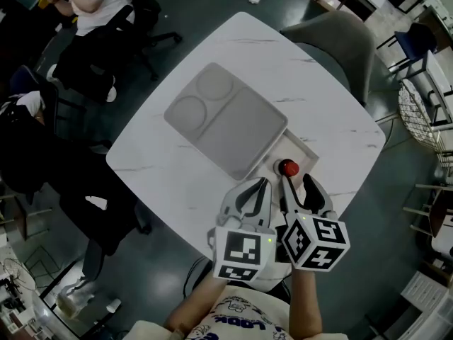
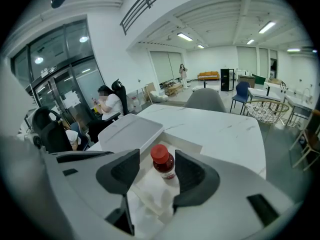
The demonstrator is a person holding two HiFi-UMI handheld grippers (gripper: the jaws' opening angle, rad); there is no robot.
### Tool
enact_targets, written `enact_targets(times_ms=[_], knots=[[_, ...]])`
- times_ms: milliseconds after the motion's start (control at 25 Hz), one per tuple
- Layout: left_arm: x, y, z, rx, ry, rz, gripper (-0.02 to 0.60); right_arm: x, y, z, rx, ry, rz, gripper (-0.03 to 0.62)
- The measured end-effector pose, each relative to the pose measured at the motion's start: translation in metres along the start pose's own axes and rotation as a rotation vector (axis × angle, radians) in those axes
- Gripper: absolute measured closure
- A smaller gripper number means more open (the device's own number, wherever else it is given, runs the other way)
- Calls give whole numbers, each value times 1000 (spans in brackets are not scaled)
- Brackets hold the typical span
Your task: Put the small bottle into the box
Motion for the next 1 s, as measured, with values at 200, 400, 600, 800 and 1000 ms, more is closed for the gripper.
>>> enact_targets(times_ms=[200,400,600,800,1000], knots=[[11,-19,9,35,25,22,561,-3,-29,2,42,20,31,364],[26,-38,19,76,53,43,561,-8,-59,-3,71,25,71,365],[41,-60,30,117,86,68,561,-11,-88,-2,123,16,98,365],[51,-78,35,153,105,94,561,-8,-113,0,179,9,101,379],[62,-93,38,180,122,108,561,-6,-133,2,218,-1,112,385]])
Point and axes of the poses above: the fingertips, and each gripper's own axes: y forward along the fingers, x to its right, z out of its top, the point moved 7 cm from there along -y, backward along the fingers, and after that the axes turned 13 degrees about -z, right-handed, at the moved point
